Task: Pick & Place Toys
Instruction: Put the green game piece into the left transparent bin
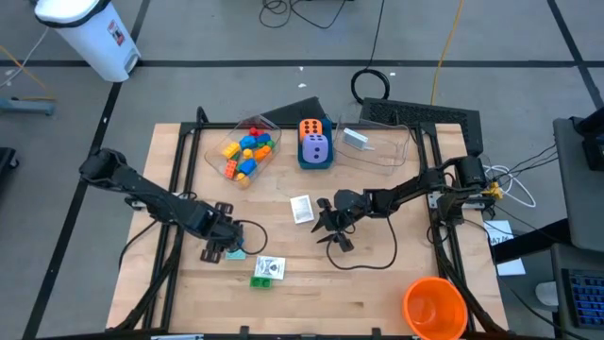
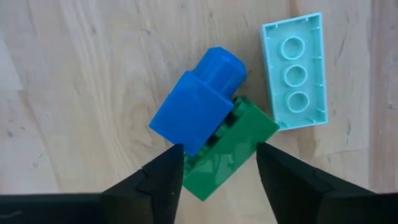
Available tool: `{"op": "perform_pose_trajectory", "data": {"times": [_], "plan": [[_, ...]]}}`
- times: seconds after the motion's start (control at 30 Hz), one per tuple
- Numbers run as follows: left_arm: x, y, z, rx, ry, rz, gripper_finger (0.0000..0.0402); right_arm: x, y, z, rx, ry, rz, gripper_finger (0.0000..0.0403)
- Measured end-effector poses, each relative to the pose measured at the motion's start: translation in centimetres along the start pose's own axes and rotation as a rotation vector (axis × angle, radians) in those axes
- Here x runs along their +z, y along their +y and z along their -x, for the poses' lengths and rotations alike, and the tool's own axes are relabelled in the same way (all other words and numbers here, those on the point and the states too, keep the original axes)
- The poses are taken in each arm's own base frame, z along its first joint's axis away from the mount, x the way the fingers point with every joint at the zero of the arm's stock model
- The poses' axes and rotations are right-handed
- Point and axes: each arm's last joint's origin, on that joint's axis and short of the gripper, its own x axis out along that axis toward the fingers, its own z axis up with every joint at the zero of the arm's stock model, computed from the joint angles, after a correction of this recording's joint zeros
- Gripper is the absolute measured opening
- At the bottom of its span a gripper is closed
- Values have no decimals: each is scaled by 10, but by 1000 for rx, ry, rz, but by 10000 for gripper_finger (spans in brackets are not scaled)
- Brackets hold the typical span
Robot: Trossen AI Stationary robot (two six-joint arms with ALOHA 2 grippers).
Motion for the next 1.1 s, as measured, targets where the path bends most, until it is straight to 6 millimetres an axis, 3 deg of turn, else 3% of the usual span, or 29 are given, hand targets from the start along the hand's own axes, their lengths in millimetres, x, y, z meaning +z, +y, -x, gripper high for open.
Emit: {"op": "perform_pose_trajectory", "data": {"times": [0.3, 0.6, 0.77, 0.9, 1.1], "plan": [[2, -3, -7, -30, 39, -6, 265, 0, 0, 0, 0, 0, 0, 171], [6, -4, -28, -1, 140, -15, 269, 0, 0, 0, 1, 1, 0, 171], [7, -4, -30, 9, 142, 2, 267, 0, 0, 0, 1, 0, 0, 171], [7, -4, -30, 18, 141, 53, 237, 0, 0, 0, 3, 0, 0, 171], [7, -4, -30, 21, 138, 97, 139, 0, 0, 0, 3, 0, 0, 171]]}}
